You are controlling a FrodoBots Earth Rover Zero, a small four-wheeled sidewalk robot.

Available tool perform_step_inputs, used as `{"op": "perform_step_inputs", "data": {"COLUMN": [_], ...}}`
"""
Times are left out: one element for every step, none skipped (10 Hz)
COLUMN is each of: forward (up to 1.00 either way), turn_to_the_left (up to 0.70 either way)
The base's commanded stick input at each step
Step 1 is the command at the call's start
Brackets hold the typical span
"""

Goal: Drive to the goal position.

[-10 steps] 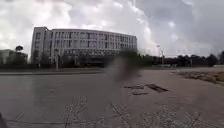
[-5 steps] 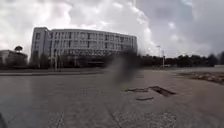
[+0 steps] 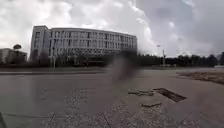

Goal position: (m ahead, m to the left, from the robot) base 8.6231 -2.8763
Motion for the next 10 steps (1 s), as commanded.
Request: {"op": "perform_step_inputs", "data": {"forward": [0.70, 0.70, 0.70, 0.70, 0.70, 0.70, 0.70, 0.70, 0.70, 0.70], "turn_to_the_left": [0.00, 0.00, 0.00, 0.00, 0.00, 0.00, 0.02, 0.03, 0.03, 0.03]}}
